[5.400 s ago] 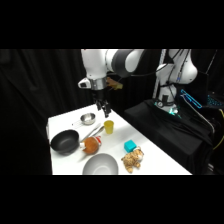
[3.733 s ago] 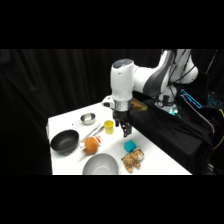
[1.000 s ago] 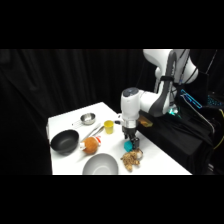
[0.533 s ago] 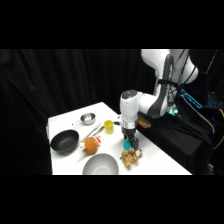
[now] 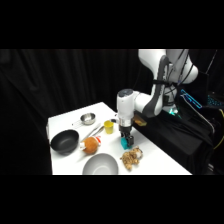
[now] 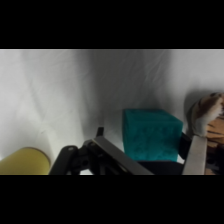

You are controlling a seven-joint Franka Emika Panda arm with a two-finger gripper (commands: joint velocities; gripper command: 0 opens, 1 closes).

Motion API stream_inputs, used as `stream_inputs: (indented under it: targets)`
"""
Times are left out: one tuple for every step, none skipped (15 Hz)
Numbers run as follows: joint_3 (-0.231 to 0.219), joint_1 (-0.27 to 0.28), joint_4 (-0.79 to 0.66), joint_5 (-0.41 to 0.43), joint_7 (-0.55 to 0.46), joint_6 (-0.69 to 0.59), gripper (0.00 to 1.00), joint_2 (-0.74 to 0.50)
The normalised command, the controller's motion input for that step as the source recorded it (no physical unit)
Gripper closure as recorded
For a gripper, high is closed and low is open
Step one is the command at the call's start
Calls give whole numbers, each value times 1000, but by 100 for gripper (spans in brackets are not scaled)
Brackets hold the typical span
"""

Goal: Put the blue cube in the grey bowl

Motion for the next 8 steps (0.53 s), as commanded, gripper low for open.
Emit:
stream_inputs:
  targets:
    - [-36,-102,-44,65,-230,109,0,-46]
    - [-15,-108,-34,77,-236,97,0,-44]
    - [-10,-104,-16,75,-234,75,0,-41]
    - [-9,-92,-9,73,-226,65,0,-42]
    - [-4,-84,-7,73,-221,57,0,-48]
    - [3,-77,-9,71,-220,43,0,-59]
    - [13,-74,-12,76,-221,35,0,-64]
    - [23,-76,-14,86,-217,28,22,-65]
